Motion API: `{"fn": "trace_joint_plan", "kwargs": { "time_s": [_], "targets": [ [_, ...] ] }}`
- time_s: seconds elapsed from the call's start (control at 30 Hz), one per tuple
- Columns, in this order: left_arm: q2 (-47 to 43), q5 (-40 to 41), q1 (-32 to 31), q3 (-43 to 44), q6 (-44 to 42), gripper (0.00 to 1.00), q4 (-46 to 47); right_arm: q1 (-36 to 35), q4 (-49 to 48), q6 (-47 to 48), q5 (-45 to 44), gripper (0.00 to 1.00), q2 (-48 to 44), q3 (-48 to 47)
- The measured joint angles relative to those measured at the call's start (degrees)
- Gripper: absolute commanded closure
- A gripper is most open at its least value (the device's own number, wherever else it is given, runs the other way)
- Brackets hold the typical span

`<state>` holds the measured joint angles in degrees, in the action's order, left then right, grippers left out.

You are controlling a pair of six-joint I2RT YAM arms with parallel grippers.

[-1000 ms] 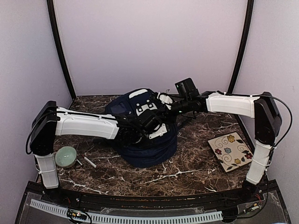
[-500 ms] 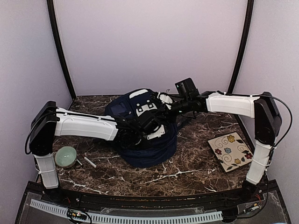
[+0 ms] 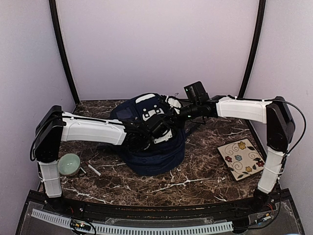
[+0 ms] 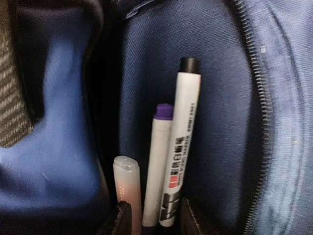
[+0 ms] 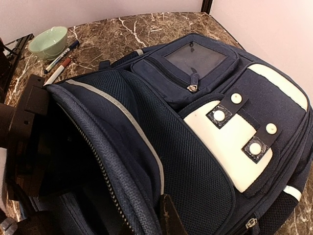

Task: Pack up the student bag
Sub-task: Place the pen in the upper front pocket of the bag.

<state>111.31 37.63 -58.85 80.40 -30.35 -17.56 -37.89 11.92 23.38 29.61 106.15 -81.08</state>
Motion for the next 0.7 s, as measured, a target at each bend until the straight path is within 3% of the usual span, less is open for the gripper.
{"fn": "trace_joint_plan", "kwargs": {
  "time_s": [0.23,0.47,0.7],
  "targets": [
    [-3.0,-3.7,-4.3,1.0,1.1,0.61,-5.3,0.4,0.1,-0.2,1.1,1.0,-0.2,0.0],
    [-14.5,-10.4,-9.5,-0.2,5.8,0.63,-11.4,0.6,0.1,-0.2,1.5,1.0,-0.3,0.0],
    [-27.6,-10.7,-8.5,-9.1,21.3,0.63,-19.8,0.8,0.1,-0.3,1.9,1.0,-0.3,0.0]
  ]
}}
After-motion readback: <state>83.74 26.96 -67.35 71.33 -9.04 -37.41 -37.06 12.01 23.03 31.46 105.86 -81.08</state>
